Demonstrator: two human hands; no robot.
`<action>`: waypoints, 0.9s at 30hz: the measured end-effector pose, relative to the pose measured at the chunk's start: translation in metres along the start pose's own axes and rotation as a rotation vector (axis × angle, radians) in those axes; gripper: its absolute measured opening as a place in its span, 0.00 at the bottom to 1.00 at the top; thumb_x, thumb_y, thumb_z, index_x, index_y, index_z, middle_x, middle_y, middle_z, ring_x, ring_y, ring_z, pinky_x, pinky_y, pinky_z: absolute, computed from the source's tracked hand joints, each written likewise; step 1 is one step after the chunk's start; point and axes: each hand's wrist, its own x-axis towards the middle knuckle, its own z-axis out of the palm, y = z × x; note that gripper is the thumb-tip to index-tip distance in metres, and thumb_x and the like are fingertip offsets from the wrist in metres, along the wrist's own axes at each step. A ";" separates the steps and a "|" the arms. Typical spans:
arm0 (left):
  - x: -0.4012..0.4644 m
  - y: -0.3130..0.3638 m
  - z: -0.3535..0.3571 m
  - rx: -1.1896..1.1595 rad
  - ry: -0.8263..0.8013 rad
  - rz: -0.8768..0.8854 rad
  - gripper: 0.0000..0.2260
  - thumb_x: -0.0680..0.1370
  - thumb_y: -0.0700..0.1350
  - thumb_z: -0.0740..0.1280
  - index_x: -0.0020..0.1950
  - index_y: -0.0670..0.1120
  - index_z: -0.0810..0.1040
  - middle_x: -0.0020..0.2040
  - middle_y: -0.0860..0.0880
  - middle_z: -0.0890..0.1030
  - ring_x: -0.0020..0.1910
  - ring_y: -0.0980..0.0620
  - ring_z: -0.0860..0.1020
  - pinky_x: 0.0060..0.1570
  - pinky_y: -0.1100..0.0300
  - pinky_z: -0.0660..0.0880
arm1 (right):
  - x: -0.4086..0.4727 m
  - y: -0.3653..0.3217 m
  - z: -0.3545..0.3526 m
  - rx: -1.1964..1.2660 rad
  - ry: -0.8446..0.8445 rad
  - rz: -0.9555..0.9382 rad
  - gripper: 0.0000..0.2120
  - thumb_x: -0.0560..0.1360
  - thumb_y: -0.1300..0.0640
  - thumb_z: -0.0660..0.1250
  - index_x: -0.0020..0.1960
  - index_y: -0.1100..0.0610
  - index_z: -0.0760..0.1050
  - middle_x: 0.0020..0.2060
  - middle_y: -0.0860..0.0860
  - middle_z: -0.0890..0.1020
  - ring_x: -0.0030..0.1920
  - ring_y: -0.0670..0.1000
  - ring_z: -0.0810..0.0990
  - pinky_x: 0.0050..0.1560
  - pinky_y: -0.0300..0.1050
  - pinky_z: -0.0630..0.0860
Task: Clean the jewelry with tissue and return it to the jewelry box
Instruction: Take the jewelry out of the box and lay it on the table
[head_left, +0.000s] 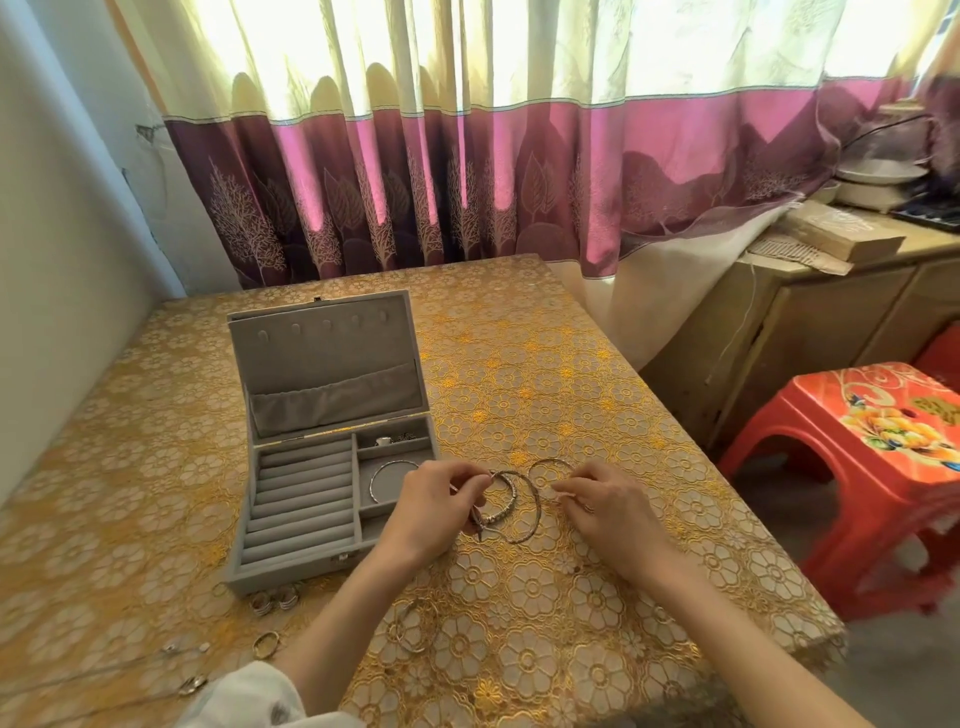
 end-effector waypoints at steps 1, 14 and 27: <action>0.001 0.001 0.000 -0.016 -0.002 -0.003 0.05 0.78 0.41 0.65 0.48 0.43 0.81 0.36 0.48 0.80 0.30 0.54 0.78 0.32 0.64 0.78 | 0.000 -0.004 -0.002 0.081 0.027 0.035 0.10 0.75 0.55 0.65 0.55 0.52 0.80 0.47 0.47 0.78 0.49 0.45 0.75 0.55 0.43 0.71; 0.007 0.020 0.029 -0.186 -0.062 -0.038 0.09 0.76 0.39 0.66 0.56 0.41 0.78 0.40 0.43 0.82 0.29 0.57 0.78 0.32 0.67 0.75 | -0.002 -0.015 -0.034 0.926 -0.030 0.434 0.03 0.75 0.63 0.65 0.47 0.62 0.78 0.32 0.55 0.79 0.28 0.48 0.75 0.27 0.37 0.71; 0.005 0.010 0.065 0.623 -0.213 0.326 0.19 0.80 0.48 0.59 0.71 0.49 0.65 0.68 0.51 0.68 0.67 0.53 0.63 0.68 0.57 0.61 | 0.015 0.059 -0.046 0.679 0.174 0.629 0.06 0.75 0.62 0.65 0.42 0.64 0.77 0.30 0.54 0.79 0.24 0.46 0.73 0.22 0.35 0.69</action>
